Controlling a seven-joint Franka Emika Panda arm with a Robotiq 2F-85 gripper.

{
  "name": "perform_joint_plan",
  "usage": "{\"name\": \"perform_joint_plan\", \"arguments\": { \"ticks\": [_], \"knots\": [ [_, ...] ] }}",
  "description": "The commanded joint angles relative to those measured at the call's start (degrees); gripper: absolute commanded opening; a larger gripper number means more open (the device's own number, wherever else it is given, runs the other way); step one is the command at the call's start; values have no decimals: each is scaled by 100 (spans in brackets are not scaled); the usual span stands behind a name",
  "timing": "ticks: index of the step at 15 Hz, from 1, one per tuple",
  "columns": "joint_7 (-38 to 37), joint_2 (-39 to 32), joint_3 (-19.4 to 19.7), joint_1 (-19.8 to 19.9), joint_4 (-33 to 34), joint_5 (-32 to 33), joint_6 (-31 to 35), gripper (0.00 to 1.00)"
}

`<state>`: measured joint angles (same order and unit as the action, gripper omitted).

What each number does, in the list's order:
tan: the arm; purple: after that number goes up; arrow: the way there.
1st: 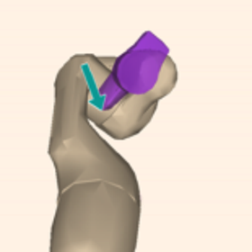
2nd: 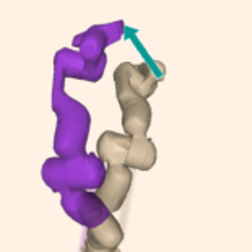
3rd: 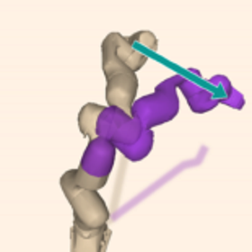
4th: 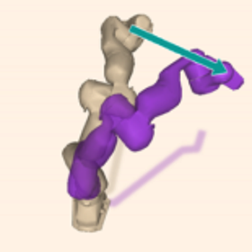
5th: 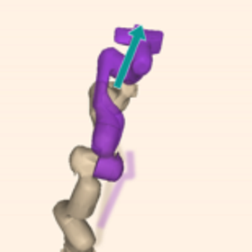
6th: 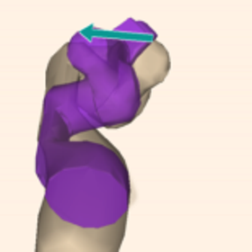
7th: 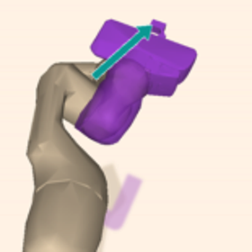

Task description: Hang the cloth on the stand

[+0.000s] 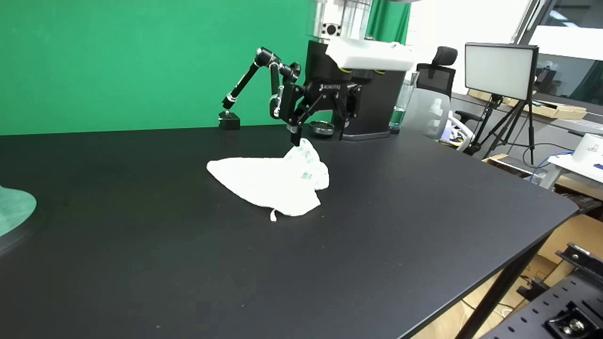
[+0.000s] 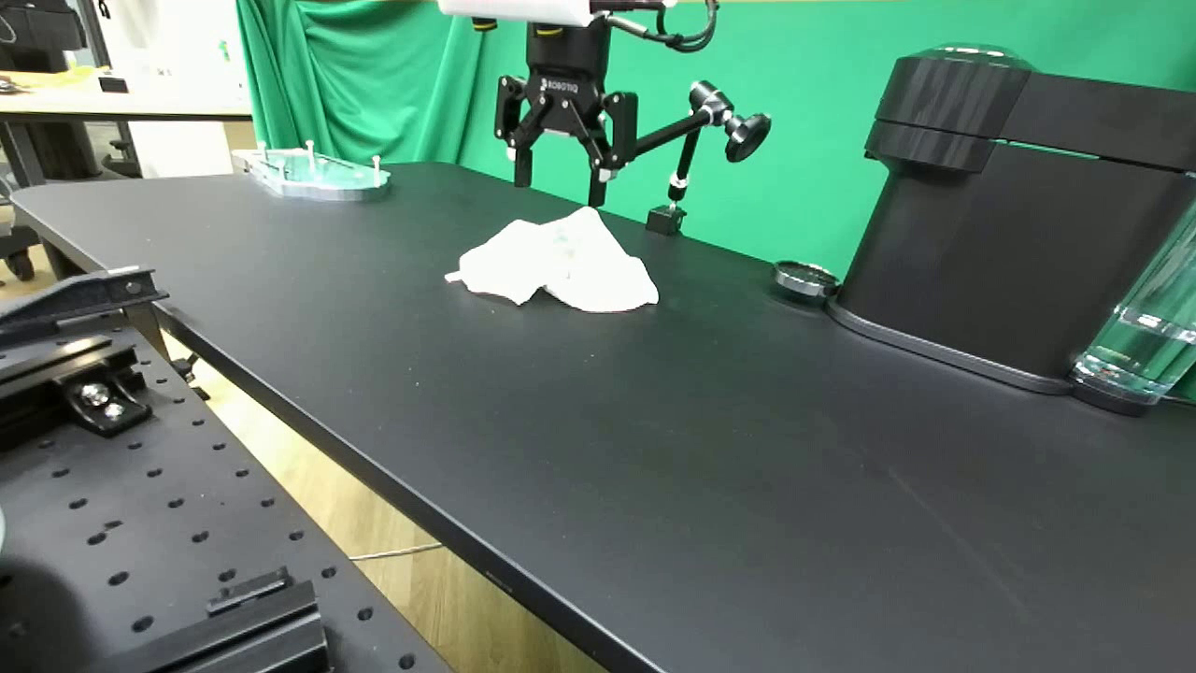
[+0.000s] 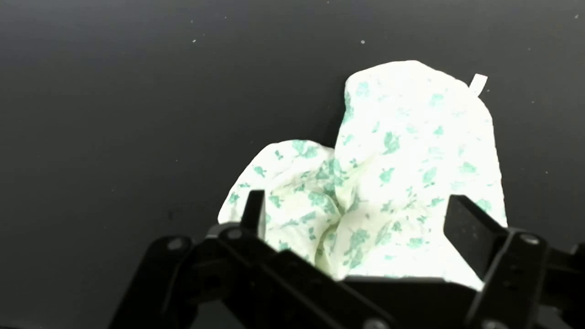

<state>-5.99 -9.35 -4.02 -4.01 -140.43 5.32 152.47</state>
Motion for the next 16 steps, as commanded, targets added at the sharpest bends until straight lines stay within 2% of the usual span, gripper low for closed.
{"name": "perform_joint_plan", "arguments": {
  "ticks": [1, 2, 12, 14, 16],
  "knots": [
    [-358, -315, 114, -162, 237, 171, 99, 75],
    [-367, -377, 129, -185, 268, 167, 144, 75],
    [-276, -941, 232, -362, 695, 81, 272, 5],
    [-266, -888, 225, -388, 706, 69, 281, 0],
    [-235, -735, 186, -399, 687, 22, 235, 0]
  ]
}}
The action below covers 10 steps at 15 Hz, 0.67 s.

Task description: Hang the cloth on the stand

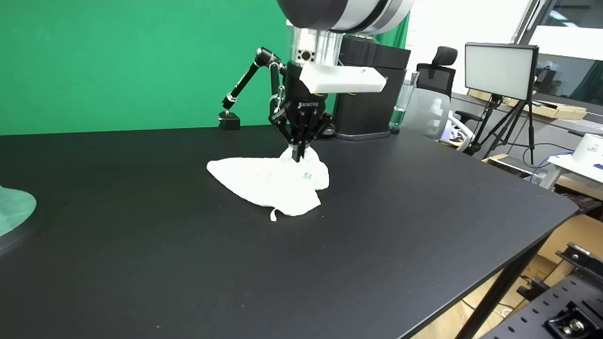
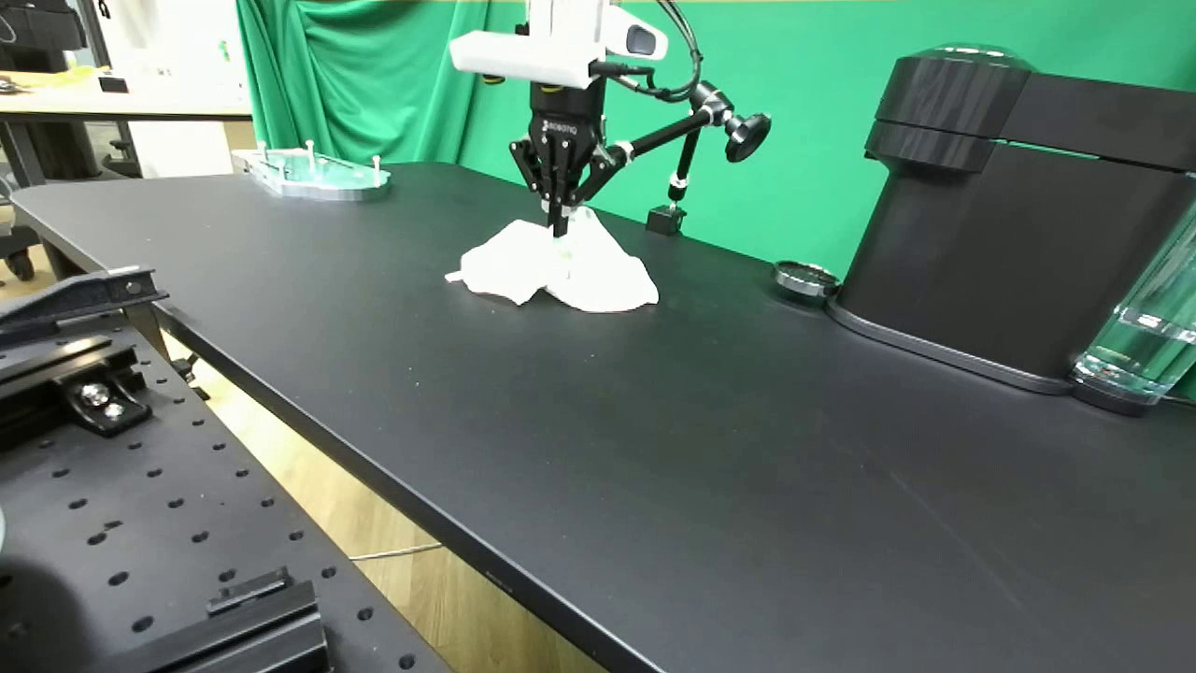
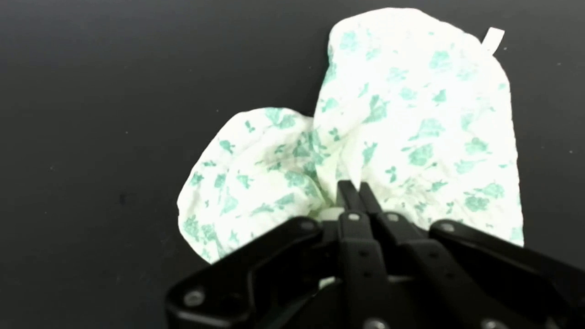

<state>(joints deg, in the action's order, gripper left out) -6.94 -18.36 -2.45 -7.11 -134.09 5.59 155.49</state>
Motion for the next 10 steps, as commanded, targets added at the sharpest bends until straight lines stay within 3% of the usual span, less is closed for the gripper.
{"name": "perform_joint_plan", "arguments": {
  "ticks": [1, 10],
  "knots": [
    [-149, 286, 21, -112, 39, -2, -124, 0],
    [-150, 1654, -221, -254, 358, 174, -1186, 0]
  ]
}}
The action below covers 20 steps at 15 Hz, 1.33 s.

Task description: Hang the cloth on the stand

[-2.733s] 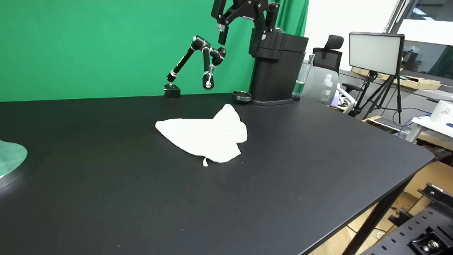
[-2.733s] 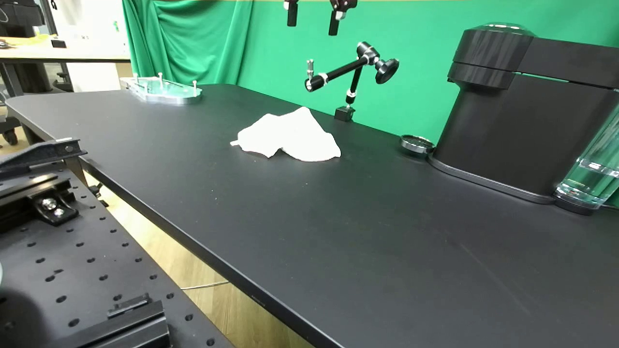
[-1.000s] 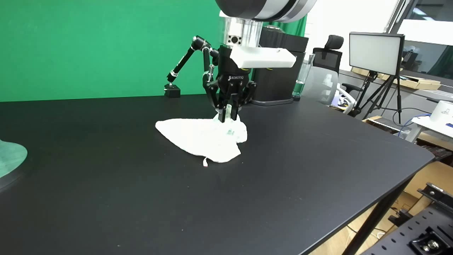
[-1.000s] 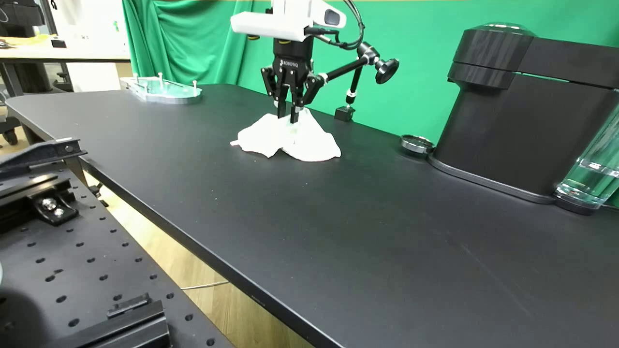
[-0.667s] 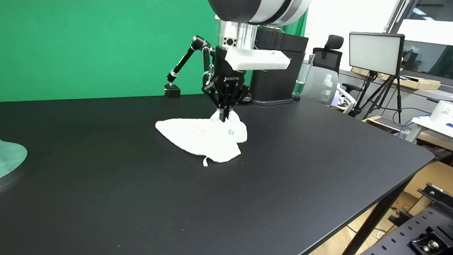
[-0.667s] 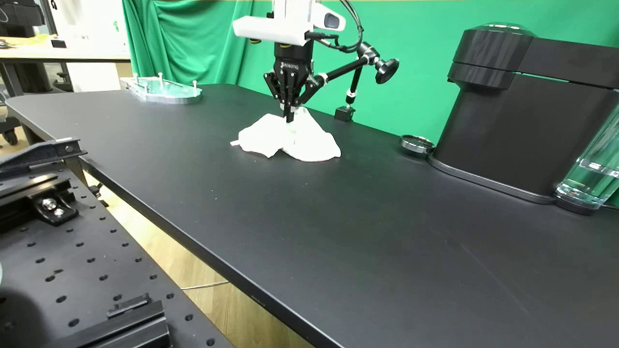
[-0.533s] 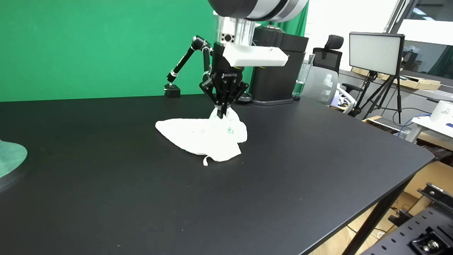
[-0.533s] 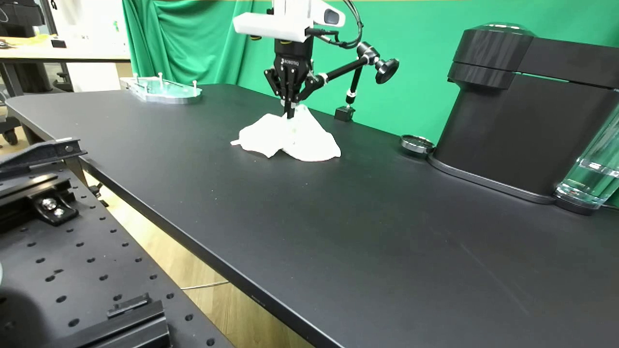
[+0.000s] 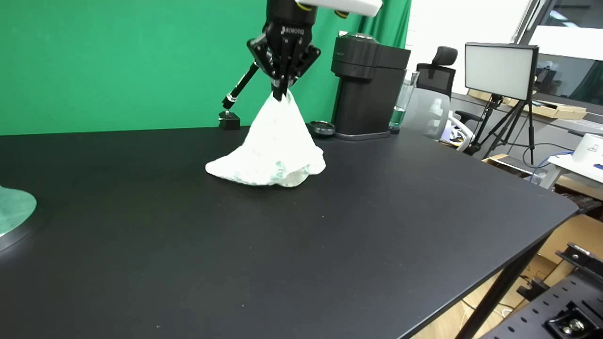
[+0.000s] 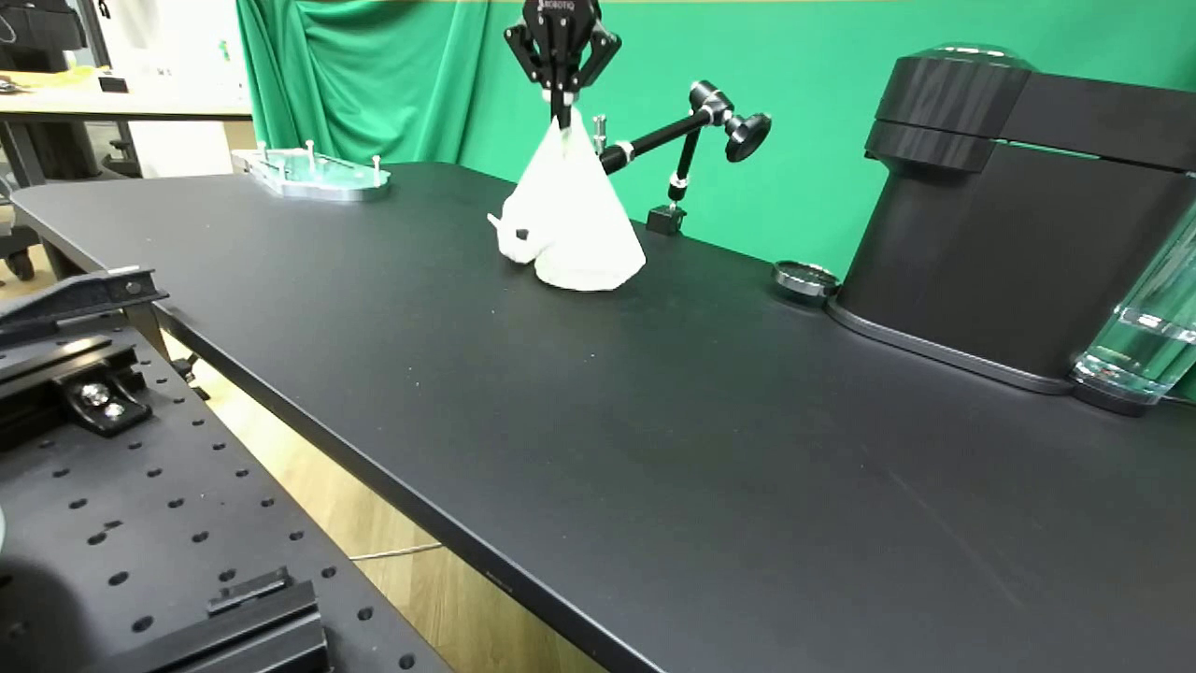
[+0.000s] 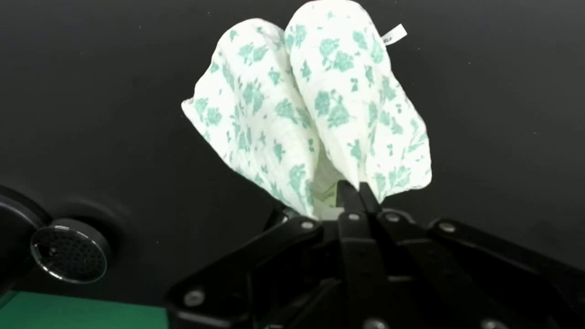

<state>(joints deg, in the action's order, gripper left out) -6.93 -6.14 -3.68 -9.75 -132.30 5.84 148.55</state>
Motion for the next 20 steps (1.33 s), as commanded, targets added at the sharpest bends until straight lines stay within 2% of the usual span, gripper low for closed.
{"name": "perform_joint_plan", "arguments": {
  "ticks": [1, 6, 12, 16, 17, 18, 20],
  "knots": [
    [-177, 545, -133, 26, 276, 194, -591, 0],
    [-243, 719, -143, 208, 719, 320, -674, 0],
    [-549, 158, -11, 508, 1351, 543, -448, 0],
    [-722, -268, 98, 486, 1730, 592, -597, 0],
    [-720, -343, 115, 468, 1783, 559, -645, 26],
    [-715, -390, 124, 454, 1814, 535, -661, 27],
    [-681, -459, 144, 456, 1819, 464, -630, 40]
  ]
}}
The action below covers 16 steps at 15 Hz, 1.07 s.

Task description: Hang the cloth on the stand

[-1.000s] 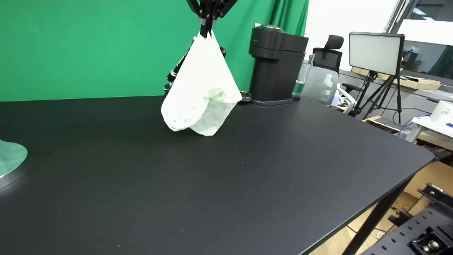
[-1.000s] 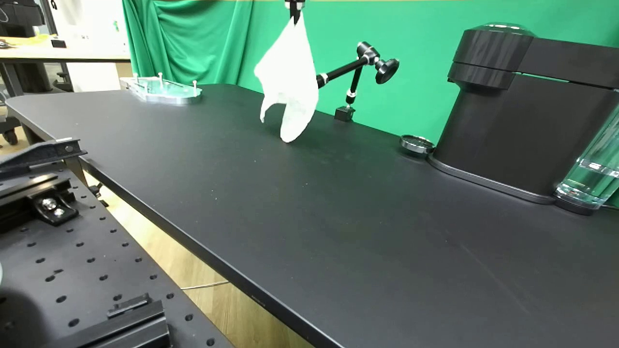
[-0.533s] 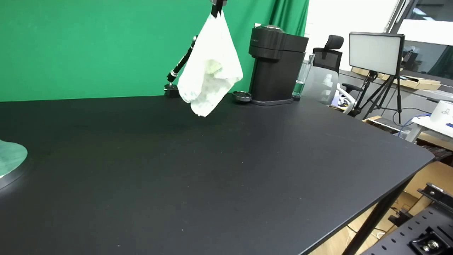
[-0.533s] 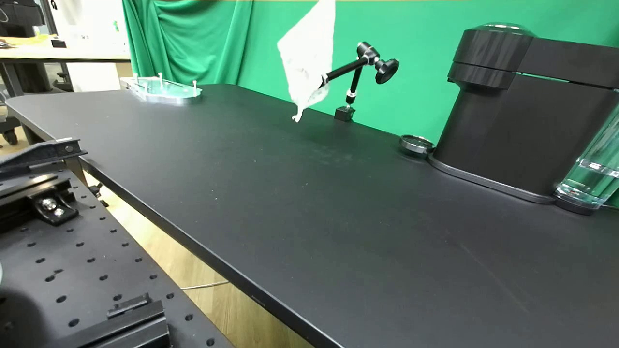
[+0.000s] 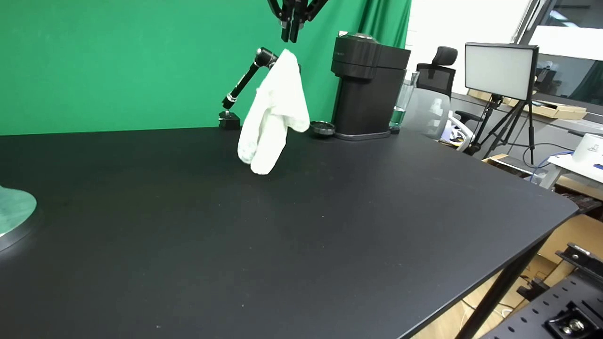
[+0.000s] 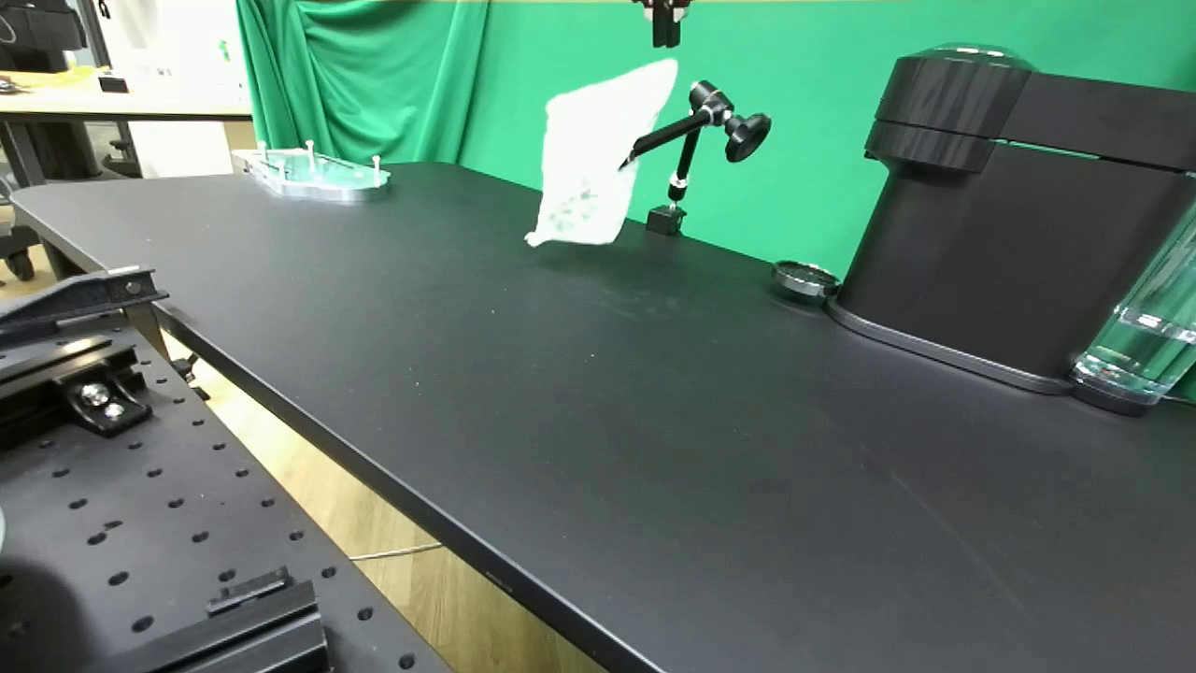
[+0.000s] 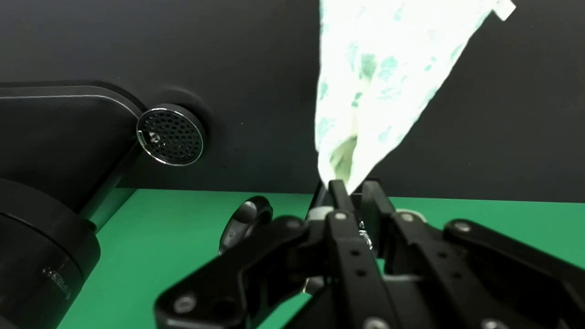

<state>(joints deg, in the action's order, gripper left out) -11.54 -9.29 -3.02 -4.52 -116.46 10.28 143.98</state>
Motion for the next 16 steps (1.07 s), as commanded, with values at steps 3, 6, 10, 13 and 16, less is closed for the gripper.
{"name": "perform_joint_plan", "arguments": {
  "ticks": [3, 6, 10, 13, 16],
  "knots": [
    [-136, -142, 101, -41, 149, -71, -148, 60],
    [-105, -94, 121, -46, 55, -69, -181, 80],
    [2, -2, -3, -167, -199, -44, -461, 100],
    [253, 80, -200, -359, -486, -24, -704, 100],
    [506, 74, -424, -574, -714, 40, -961, 100]
  ]
}}
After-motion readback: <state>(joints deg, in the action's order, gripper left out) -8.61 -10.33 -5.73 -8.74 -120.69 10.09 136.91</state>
